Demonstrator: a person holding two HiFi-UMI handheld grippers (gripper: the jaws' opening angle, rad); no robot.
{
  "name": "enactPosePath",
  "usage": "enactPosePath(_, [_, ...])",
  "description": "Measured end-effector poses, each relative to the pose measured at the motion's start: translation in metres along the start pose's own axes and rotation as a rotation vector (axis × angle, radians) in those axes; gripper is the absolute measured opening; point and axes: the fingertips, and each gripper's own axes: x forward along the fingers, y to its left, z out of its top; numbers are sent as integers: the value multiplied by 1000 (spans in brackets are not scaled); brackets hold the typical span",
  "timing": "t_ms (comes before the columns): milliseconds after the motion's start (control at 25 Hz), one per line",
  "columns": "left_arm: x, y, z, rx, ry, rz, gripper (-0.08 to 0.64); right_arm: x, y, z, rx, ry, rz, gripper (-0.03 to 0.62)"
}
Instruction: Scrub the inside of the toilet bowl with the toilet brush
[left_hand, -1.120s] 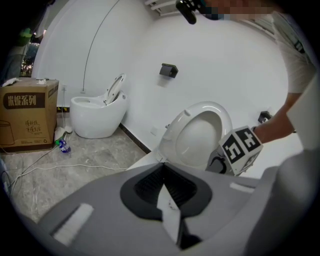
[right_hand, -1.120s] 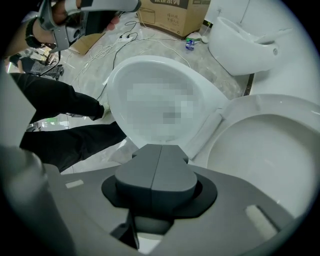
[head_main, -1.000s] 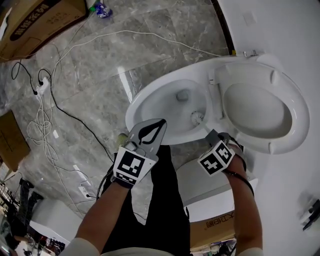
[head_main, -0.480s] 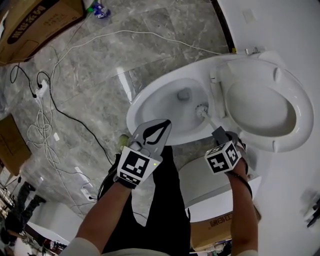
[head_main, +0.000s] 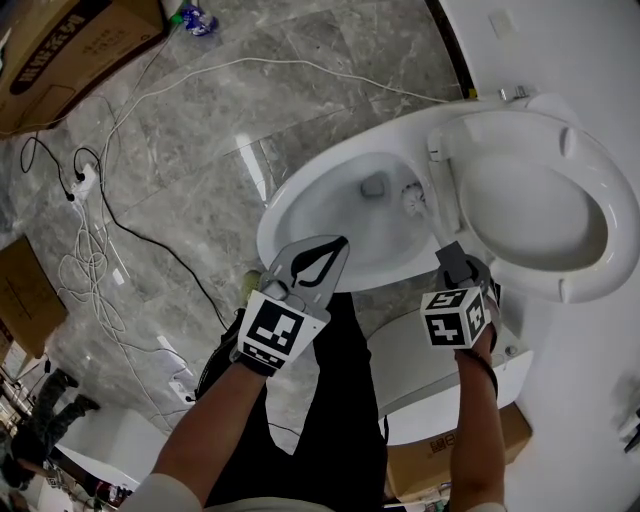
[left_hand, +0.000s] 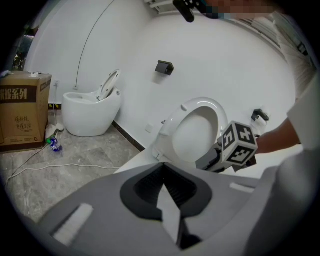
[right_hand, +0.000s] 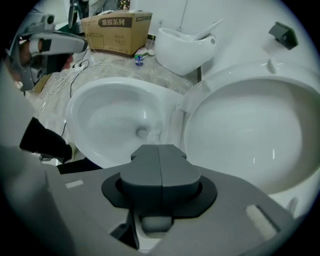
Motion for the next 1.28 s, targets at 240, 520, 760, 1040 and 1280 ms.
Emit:
enactPosePath(240, [2,0,-3,17,-1,-13,6,5,-4,9,137,-89,-32,169])
enactPosePath(520, [4,-1,-5,33,-1,-21,6,9,-1,14,245,-172,-25,169])
enactPosePath(760, [4,-4,-6,43,0,-25,6,10,-3,28,310,-238,-11,169])
enactPosePath(1040, [0,0,-6,59,-3,-16,6,3,-3,57,398,-345,12,169])
enactPosePath(1280, [-7,5,-6,74,-1,-3,6,6,2,84,559,-439,102,167])
